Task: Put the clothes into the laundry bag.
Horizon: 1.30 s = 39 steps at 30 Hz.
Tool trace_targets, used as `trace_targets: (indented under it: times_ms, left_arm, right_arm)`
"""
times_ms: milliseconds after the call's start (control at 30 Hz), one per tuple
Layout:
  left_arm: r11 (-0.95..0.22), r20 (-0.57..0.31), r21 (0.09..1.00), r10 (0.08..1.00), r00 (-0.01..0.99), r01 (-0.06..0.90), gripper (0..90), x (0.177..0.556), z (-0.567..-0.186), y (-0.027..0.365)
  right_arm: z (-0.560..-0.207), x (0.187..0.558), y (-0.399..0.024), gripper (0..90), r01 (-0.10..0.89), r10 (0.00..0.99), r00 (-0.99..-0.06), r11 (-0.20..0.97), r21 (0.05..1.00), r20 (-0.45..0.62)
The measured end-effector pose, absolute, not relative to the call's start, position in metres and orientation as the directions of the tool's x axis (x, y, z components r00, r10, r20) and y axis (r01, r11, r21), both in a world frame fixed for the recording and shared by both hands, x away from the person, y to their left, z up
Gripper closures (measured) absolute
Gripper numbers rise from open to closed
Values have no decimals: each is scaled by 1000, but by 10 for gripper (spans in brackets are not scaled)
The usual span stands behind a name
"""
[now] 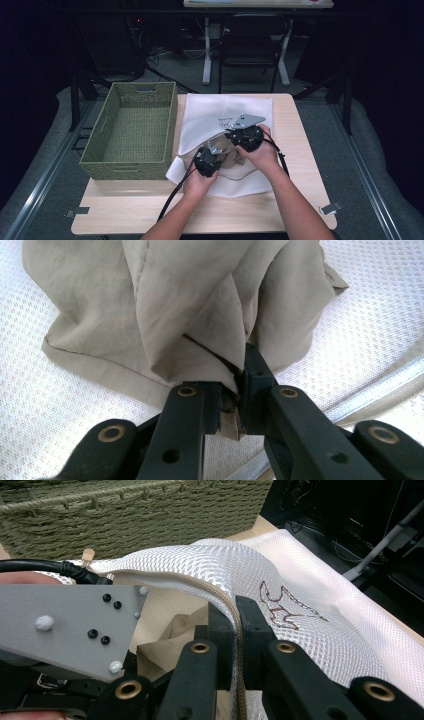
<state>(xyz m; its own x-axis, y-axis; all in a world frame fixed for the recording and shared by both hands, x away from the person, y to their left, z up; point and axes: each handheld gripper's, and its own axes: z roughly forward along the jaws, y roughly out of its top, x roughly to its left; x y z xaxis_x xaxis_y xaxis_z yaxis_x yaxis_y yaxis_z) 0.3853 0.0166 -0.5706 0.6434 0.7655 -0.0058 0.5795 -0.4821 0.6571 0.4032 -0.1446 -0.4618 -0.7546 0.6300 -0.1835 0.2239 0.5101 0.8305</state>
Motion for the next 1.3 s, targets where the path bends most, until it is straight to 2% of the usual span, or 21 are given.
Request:
trace_targets:
  times_ms: [233, 500, 1000, 1300]
  left_arm:
    - [-468, -25, 677, 757, 653, 568, 840, 383, -561, 21]
    - [-408, -86, 717, 752, 653, 565, 840, 380, -538, 26]
    - [-368, -116, 735, 759, 640, 570, 840, 395, -513, 24]
    - [-316, -181, 725, 770, 611, 612, 838, 411, -511, 24]
  right_arm:
    - [-463, 404, -145, 867, 224, 629, -755, 511, 830, -183]
    - [-464, 405, -146, 868, 232, 633, -753, 508, 830, -177]
    - [-463, 404, -145, 868, 226, 630, -754, 510, 830, -183]
    - [-463, 402, -143, 869, 223, 627, -757, 515, 827, -186]
